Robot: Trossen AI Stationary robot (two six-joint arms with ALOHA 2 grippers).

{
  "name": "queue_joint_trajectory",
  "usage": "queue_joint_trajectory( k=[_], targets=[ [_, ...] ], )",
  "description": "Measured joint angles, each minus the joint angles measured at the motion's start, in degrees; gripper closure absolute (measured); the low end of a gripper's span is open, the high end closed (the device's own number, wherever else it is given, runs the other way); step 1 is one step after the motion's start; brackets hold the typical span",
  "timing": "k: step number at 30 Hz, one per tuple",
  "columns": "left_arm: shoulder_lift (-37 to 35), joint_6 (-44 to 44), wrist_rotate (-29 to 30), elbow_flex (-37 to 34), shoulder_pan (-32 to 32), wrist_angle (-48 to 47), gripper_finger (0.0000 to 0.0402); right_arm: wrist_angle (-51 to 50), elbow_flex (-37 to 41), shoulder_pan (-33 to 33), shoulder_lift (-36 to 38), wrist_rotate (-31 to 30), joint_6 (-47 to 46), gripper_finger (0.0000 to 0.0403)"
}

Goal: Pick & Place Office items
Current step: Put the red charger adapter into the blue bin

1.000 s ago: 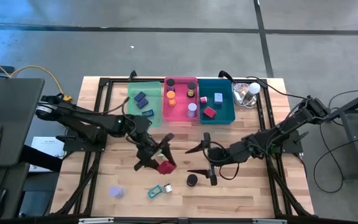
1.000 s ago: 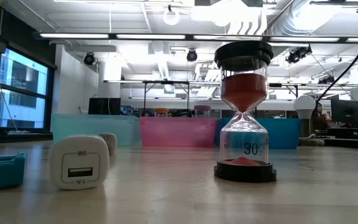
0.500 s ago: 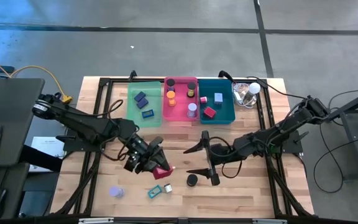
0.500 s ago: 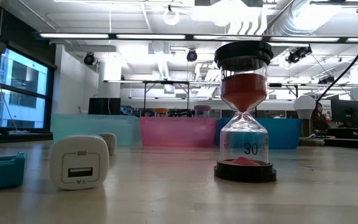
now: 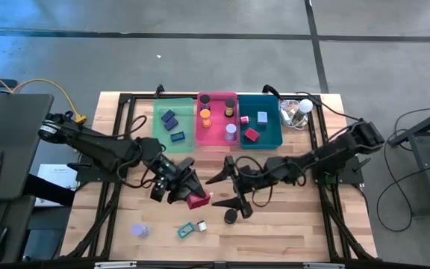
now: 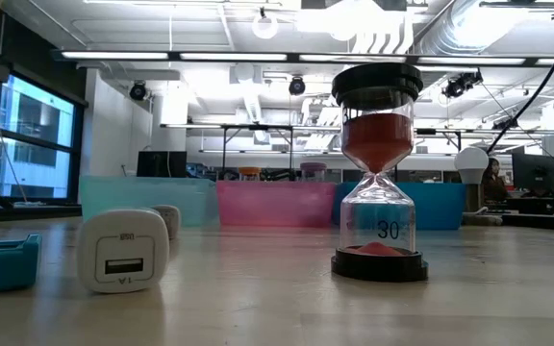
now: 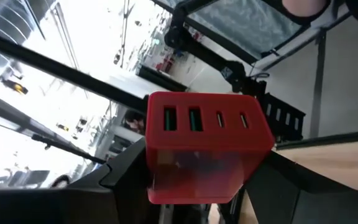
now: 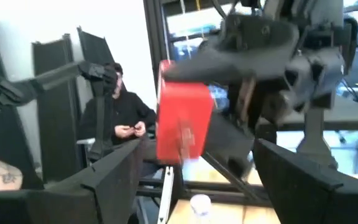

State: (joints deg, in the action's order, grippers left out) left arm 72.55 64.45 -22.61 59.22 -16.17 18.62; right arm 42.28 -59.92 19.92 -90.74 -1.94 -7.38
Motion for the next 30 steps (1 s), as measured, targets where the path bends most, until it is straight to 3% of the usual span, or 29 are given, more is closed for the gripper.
queue_joint_trajectory(
  k=[14, 30],
  targets=[
    [0.6, 0.0, -0.3, 0.0, 1.7, 0.1, 0.0186, 3.2, 0.0, -1.4, 0.2, 4.6, 1.1, 0.0109],
    [3.4, -5.5, -7.6, 0.0, 8.6, 4.8, 0.0186, 3.9, 0.0, -3.6, -1.9, 8.5, -1.5, 0.0109]
  ],
)
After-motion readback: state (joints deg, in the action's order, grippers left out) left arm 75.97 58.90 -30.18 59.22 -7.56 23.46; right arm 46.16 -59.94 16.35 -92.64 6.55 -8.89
